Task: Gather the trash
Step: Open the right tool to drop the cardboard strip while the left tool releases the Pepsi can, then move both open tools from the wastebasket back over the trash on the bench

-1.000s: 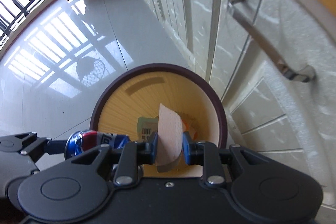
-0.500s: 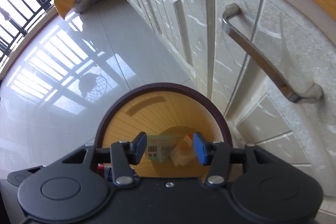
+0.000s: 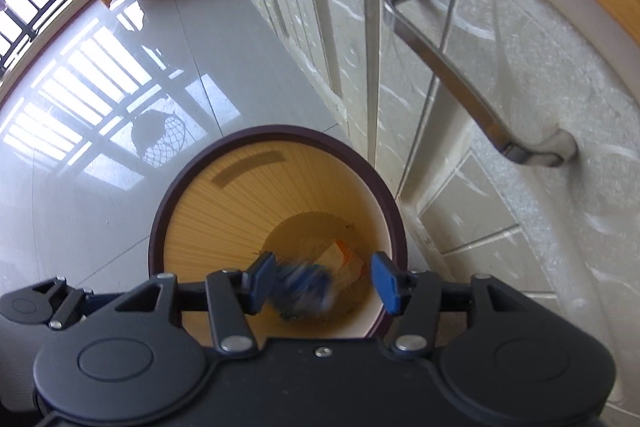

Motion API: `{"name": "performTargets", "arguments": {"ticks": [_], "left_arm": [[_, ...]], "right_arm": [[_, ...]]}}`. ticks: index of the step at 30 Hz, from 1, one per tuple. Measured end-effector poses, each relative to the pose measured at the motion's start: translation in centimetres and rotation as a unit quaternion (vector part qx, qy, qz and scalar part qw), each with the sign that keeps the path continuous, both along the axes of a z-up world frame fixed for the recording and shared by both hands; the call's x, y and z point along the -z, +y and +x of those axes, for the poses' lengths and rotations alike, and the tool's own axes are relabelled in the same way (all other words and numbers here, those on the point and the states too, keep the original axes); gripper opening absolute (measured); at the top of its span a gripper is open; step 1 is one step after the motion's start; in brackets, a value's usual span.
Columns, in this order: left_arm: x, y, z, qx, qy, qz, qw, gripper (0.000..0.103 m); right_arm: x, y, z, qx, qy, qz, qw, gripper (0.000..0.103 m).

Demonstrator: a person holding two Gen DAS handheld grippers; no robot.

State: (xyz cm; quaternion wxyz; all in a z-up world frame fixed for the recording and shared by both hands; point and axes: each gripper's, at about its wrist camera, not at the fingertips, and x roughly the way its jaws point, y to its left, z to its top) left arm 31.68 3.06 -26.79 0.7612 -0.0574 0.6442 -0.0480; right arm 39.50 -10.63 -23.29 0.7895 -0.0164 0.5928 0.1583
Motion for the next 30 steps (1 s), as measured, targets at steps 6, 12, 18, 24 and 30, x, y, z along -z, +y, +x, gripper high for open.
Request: {"name": "performTargets", "arguments": {"ticks": [6, 12, 18, 24, 30], "left_arm": [[-0.3, 0.8, -0.1, -0.005, 0.001, 0.002, 1.0000, 0.103], [-0.9, 1.4, -0.7, -0.013, -0.001, 0.006, 0.9999, 0.103], [-1.4, 2.1, -1.5, -0.024, -0.004, 0.010, 0.9997, 0.103], [-2.3, 2.8, -2.4, -0.031, -0.013, 0.018, 0.9993, 0.103], [-3.6, 3.5, -3.3, -0.049, -0.026, 0.024, 0.9982, 0.103]], "right_arm": [[-0.1, -0.2, -0.9, -0.012, 0.002, -0.005, 1.000, 0.057], [-0.6, -1.0, -1.8, -0.012, 0.000, -0.007, 1.000, 0.060], [-1.3, -1.9, -3.0, -0.012, -0.007, -0.002, 1.000, 0.073], [-1.9, -2.7, -4.1, -0.009, -0.012, -0.012, 1.000, 0.081], [-3.1, -3.5, -5.1, -0.001, -0.033, -0.020, 0.999, 0.094]]}}
